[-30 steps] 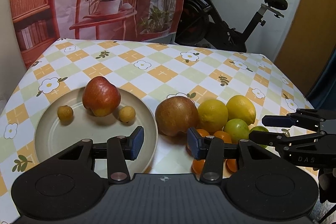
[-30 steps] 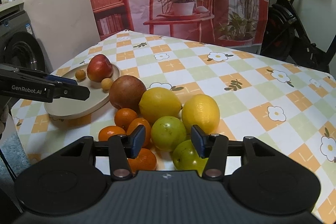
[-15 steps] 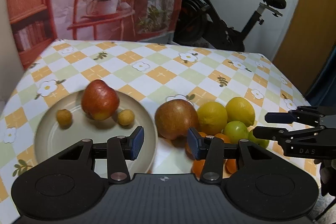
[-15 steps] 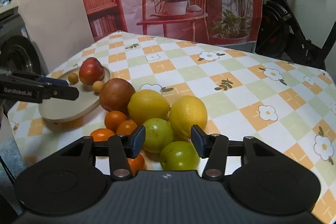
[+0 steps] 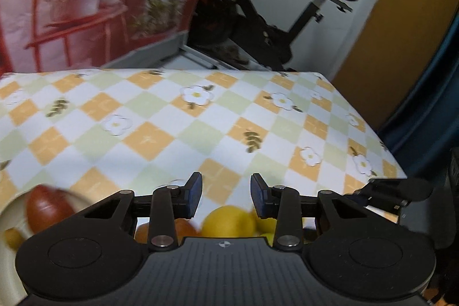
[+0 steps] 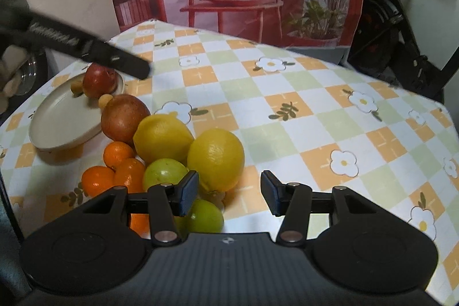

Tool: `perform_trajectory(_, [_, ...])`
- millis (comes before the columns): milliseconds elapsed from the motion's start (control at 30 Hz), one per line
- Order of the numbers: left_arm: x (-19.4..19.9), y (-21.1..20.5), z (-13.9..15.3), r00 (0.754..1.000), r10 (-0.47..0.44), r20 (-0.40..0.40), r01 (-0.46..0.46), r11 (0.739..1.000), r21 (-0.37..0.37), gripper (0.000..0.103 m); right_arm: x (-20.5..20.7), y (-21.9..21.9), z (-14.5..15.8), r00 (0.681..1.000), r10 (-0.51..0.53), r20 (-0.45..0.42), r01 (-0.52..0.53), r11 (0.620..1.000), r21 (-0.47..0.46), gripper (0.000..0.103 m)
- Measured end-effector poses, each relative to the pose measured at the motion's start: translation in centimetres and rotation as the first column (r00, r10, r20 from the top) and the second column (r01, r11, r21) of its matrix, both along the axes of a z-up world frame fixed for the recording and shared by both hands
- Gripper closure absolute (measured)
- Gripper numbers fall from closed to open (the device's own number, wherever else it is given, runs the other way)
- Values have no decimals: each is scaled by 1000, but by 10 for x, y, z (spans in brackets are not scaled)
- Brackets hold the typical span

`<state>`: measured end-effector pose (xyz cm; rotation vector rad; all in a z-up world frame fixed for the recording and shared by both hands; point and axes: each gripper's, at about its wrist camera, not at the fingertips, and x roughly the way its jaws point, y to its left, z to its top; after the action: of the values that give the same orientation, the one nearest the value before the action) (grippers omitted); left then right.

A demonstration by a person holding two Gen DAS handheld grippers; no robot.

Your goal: Organize fruits

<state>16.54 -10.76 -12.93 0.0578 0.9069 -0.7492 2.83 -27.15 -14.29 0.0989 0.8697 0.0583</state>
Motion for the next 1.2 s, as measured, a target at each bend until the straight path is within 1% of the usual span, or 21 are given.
perform_trajectory(67, [2,-11,-7,999,-23,-24,22,1000,-7,63,1,-3,-3,1000,5,-12,-4,1000,16,52])
perform_trajectory(200, [6,-26,-20,996,-62,-65,61,998,-15,63,5,-2,-8,999,15,-30,-14,1000,17,52])
perform_trajectory(367, [11,-28,-34,990,-71,-124,66,997,-45,63,12,1,-13,999,28,-42,-27,999,30,52])
perform_trajectory(467, [15,-26,-40,984,-76,-162,66,996,-64,63,15,3,-15,998,36,-44,-35,999,22,52])
perform_trajectory(700, [18,-26,-44,981,-83,-173,71,995,-75,64,17,-4,-17,998,35,-52,-34,999,18,53])
perform_trajectory(833, [18,-29,-46,980,-93,-176,81,994,-75,64,16,-13,-19,998,-7,-67,6,1000,-22,54])
perform_trajectory(933, [17,-31,-49,978,-99,-183,86,993,-77,64,16,-23,-19,997,-40,-63,39,999,-14,54])
perform_trajectory(1033, [18,-32,-51,977,-102,-186,89,993,-77,64,18,-28,-18,996,-61,-58,60,998,-25,54])
perform_trajectory(1200, [26,-34,-52,974,-106,-198,83,989,-124,64,24,-30,-20,996,-62,-60,60,997,-42,54])
